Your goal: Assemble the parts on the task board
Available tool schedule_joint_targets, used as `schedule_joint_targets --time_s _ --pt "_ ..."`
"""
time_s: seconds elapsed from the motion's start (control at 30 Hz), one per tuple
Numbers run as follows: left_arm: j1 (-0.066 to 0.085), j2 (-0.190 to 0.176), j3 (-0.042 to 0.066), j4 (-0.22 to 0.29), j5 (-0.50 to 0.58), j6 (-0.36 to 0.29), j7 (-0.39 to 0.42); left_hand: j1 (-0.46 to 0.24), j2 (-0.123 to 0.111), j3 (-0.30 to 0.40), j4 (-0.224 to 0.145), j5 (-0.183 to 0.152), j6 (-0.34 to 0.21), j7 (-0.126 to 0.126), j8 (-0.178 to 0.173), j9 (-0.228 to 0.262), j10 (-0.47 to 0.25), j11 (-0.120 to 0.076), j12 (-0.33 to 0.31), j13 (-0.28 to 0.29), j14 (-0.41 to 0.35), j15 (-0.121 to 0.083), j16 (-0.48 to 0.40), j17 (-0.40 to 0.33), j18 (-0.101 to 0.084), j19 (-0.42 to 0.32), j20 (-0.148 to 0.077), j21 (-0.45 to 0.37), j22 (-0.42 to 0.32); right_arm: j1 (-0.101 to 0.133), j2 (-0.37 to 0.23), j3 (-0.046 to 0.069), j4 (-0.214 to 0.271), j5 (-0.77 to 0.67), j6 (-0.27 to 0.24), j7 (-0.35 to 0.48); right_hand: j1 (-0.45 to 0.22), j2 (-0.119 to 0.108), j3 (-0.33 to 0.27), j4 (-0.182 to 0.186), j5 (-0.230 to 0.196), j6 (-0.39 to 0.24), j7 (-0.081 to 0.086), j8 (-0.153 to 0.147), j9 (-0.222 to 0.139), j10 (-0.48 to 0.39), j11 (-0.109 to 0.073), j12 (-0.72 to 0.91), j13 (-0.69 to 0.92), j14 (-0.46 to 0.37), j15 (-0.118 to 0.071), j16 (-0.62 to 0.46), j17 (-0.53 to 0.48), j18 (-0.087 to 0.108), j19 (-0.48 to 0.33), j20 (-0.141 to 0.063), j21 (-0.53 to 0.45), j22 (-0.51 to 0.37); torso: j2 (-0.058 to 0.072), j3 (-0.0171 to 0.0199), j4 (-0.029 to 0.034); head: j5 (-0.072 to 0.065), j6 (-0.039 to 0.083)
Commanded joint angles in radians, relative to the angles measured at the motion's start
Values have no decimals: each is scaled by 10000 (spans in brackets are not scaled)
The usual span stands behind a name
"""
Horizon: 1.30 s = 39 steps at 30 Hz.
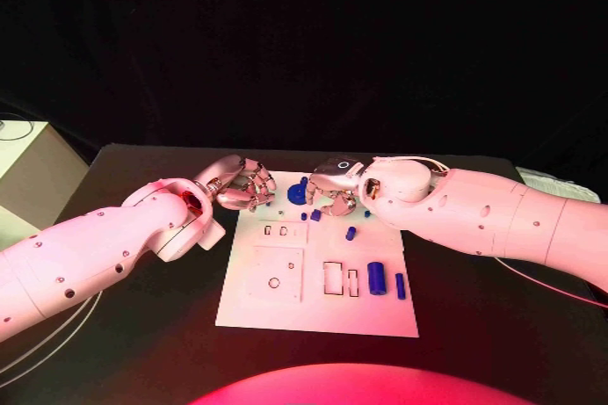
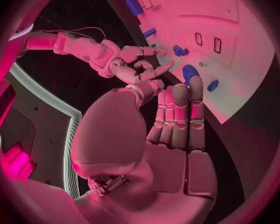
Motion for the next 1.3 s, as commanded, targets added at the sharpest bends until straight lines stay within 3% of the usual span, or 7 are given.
schedule_joint_targets --time_s 0.03,0.1,0.33,0.57,0.8,0.97,1.3 --pt "0 -25 20 61 199 -113 170 -6 69 -63 -17 -15 34 51 -37 -18 -34 67 -53 -21 -75 7 -47 -18 124 -62 -23 -39 -11 8 102 -43 -111 -767 552 -256 -62 -112 -52 -6 -81 -124 -7 -79 -9 664 -78 81 1976 1070 -68 34 2625 -106 144 -48 56 566 15 -29 36 -2 -22" --pt "0 -49 28 79 200 -116 160 -7 70 -67 -16 -15 34 54 -38 -22 -33 70 -54 -25 -76 8 -49 -22 124 -63 -22 -41 -12 11 138 -68 -139 -810 684 -262 -111 -183 -111 -2 -111 -246 -30 -149 -21 688 -104 129 2027 1070 -92 34 2625 -121 164 -66 122 645 27 -48 49 -6 -13" --pt "1 -105 43 97 201 -116 124 -10 71 -75 -12 -15 34 60 -40 -29 -32 74 -55 -33 -76 12 -50 -28 125 -64 -19 -44 -14 13 210 -130 -245 -863 901 -351 -173 -276 -230 4 -169 -440 -28 -256 -37 720 -114 191 2094 1070 -106 34 2625 -131 169 -88 168 711 21 -42 21 23 -32" --pt "1 -132 54 101 201 -106 80 -29 73 -102 7 -15 28 78 -50 -50 -32 89 -58 -58 -75 24 -53 -46 124 -66 -8 -56 -22 8 278 -150 -322 -901 800 -572 -220 -254 -329 62 -171 -471 85 -274 -17 752 69 249 2154 1070 15 34 2625 -161 206 -21 264 826 28 -14 24 40 -51" --pt "1 -142 58 106 201 -105 38 -38 75 -113 16 -15 25 84 -53 -58 -33 94 -58 -68 -75 29 -54 -52 124 -67 -3 -61 -25 -27 329 -180 -391 -895 926 -546 -223 -230 -373 89 -160 -412 119 -245 9 780 144 297 2201 1070 91 34 2625 -184 246 39 353 925 41 -36 9 54 -96" --pt "2 -145 60 120 201 -96 22 -41 81 -119 23 -14 24 87 -55 -65 -34 98 -59 -76 -74 32 -54 -58 124 -68 0 -66 -29 -65 362 -199 -402 -850 892 -490 -225 -197 -384 111 -162 -358 130 -218 27 810 166 346 2247 1070 117 34 2625 -197 272 64 409 988 34 -16 22 61 -132" --pt "2 -162 64 140 201 -76 -38 -40 86 -120 24 -13 25 88 -55 -67 -33 99 -58 -79 -73 34 -54 -61 124 -68 2 -67 -30 -100 421 -207 -380 -763 843 -416 -265 -126 -405 182 -169 -248 139 -166 62 861 196 430 2323 1070 152 34 2625 -221 324 108 519 1108 12 -29 13 70 -172"
